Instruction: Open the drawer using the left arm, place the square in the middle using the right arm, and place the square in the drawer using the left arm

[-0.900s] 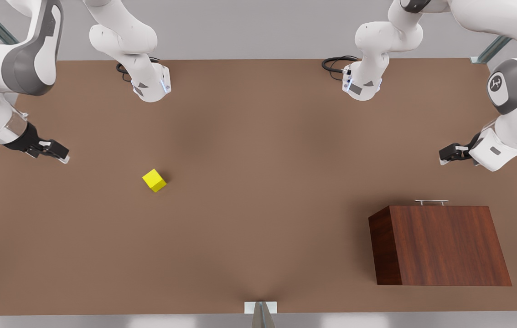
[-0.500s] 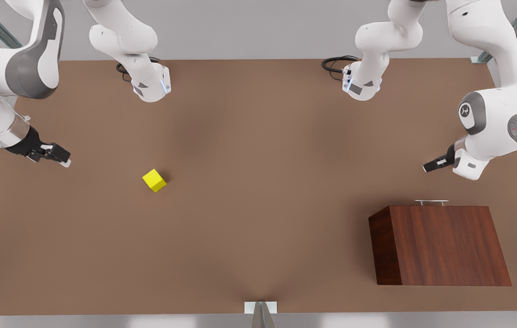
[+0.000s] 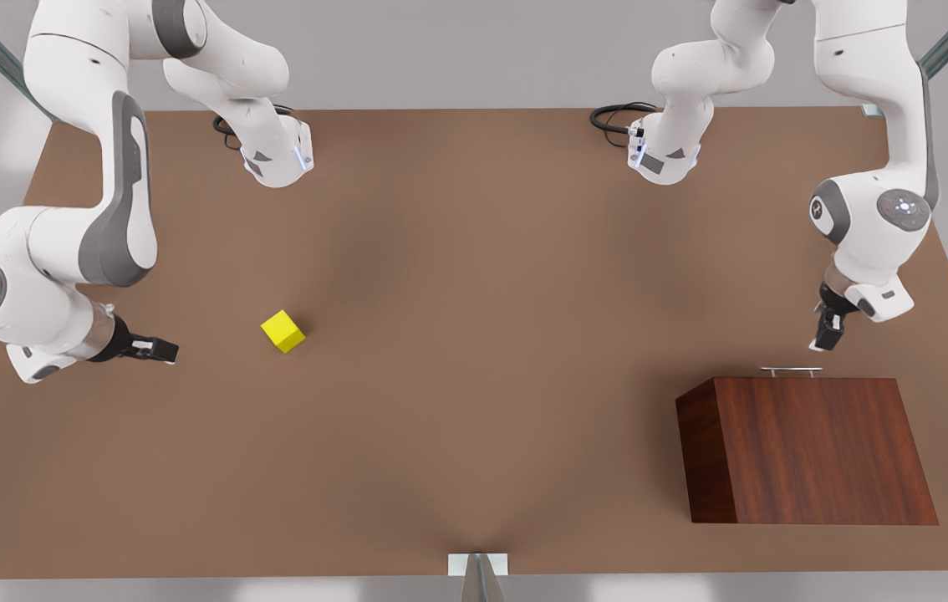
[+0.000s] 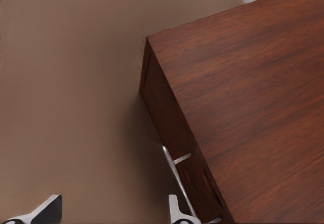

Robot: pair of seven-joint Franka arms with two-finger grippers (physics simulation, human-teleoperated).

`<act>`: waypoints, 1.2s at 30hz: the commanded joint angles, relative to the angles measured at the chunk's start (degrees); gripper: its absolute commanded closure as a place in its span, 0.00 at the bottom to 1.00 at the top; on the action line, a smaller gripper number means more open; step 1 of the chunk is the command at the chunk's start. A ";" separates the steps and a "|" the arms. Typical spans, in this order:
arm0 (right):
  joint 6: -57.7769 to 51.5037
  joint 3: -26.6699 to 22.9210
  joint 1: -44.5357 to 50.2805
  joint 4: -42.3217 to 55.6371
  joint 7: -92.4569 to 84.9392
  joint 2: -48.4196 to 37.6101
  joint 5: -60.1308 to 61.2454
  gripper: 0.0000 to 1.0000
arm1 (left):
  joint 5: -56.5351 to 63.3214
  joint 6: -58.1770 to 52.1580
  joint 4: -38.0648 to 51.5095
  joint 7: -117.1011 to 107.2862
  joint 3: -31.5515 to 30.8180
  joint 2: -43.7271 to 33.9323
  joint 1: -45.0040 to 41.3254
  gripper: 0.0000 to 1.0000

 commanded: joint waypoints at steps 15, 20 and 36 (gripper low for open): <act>2.86 -0.17 8.25 -8.92 32.12 -0.06 -0.51 0.00 | 4.68 15.53 -3.85 -45.90 -0.02 1.60 0.16 0.00; 6.54 -0.09 16.34 -17.00 67.28 -1.30 0.10 0.00 | 4.68 15.44 -4.82 -45.90 -0.10 1.69 0.07 0.00; 25.45 -0.53 13.27 -33.44 72.04 -5.69 4.50 0.00 | 4.77 16.05 -4.55 -46.08 -0.63 3.18 -0.46 0.00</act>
